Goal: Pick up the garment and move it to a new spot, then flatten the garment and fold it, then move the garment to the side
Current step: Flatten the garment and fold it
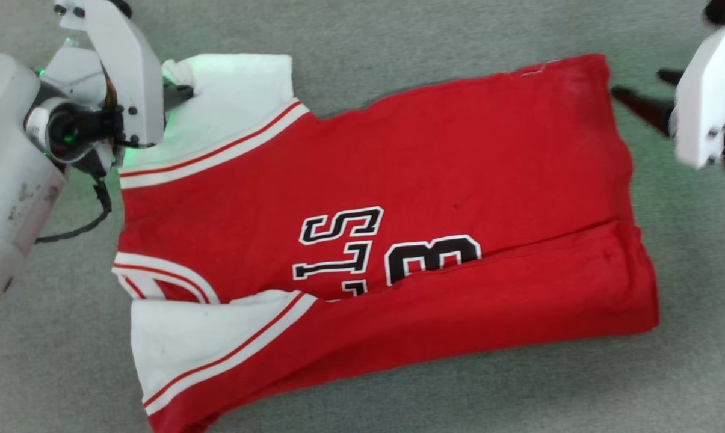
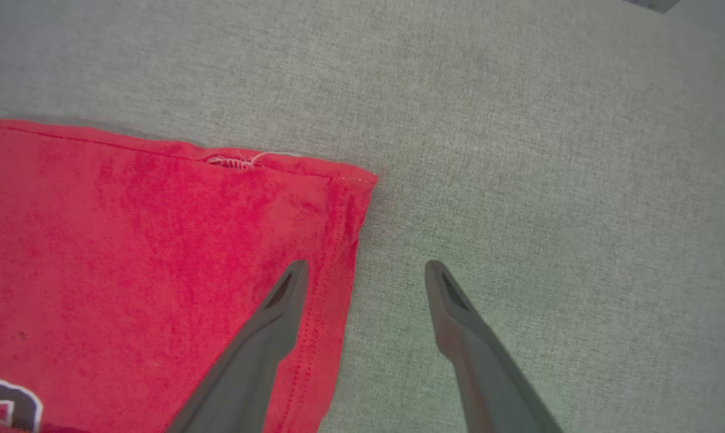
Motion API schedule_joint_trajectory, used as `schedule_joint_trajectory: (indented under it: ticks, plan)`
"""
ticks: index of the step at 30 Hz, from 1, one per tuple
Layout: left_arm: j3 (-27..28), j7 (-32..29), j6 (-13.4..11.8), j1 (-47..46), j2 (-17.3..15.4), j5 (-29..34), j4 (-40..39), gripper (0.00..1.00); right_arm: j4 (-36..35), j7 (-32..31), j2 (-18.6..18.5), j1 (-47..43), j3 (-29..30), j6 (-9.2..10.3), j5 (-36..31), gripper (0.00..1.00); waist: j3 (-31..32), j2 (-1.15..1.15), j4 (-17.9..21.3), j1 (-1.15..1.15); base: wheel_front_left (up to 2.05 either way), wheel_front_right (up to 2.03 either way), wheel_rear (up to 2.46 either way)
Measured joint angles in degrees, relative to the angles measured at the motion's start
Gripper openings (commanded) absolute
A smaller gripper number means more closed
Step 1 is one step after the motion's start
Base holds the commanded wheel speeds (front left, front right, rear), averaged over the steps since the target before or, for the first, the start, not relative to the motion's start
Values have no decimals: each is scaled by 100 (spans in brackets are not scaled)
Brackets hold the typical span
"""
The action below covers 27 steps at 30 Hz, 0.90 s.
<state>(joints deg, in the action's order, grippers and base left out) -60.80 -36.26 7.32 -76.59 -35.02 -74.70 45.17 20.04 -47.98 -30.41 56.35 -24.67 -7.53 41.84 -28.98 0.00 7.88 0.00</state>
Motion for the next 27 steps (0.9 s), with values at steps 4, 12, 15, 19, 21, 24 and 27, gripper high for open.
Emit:
schedule_joint_trajectory:
  ticks: [4, 12, 15, 19, 21, 24, 27]
  plan:
    - [-62, 25, 18, -63, -20, -68, -104, 0, 590, -309, 76, 330, -162, 0, 54, 100, -99, 0, -109, 0, 0, 0, 0]
    - [-153, 149, 24, -159, 27, -219, -199, 0, 1250, -343, 259, 755, -394, 0, 212, 38, -226, 0, -260, 0, 0, 0, 0]
    - [-198, 240, 23, -171, 57, -297, -240, 0, 1324, -230, 261, 840, -515, 0, 266, 0, -226, 0, -315, 0, 0, 0, 0]
    - [-227, 485, 21, -71, 90, -400, -364, 0, 1367, 15, 237, 854, -655, 0, 425, 0, -141, 0, -380, 0, 0, 0, 0]
    - [-241, 641, 20, 47, 76, -477, -505, 0, 1325, 137, 147, 806, -735, 0, 490, 0, -54, 0, -408, 0, 0, 0, 0]
    - [-234, 879, 16, 274, -1, -661, -882, 0, 1174, 280, -77, 600, -869, 0, 679, 0, 119, 0, -459, 0, 0, 0, 0]
    - [-254, 1126, 16, 428, -212, -726, -1401, 0, 821, 424, -371, 300, -1021, 0, 906, 0, 330, 0, -525, 0, 0, 0, 0]
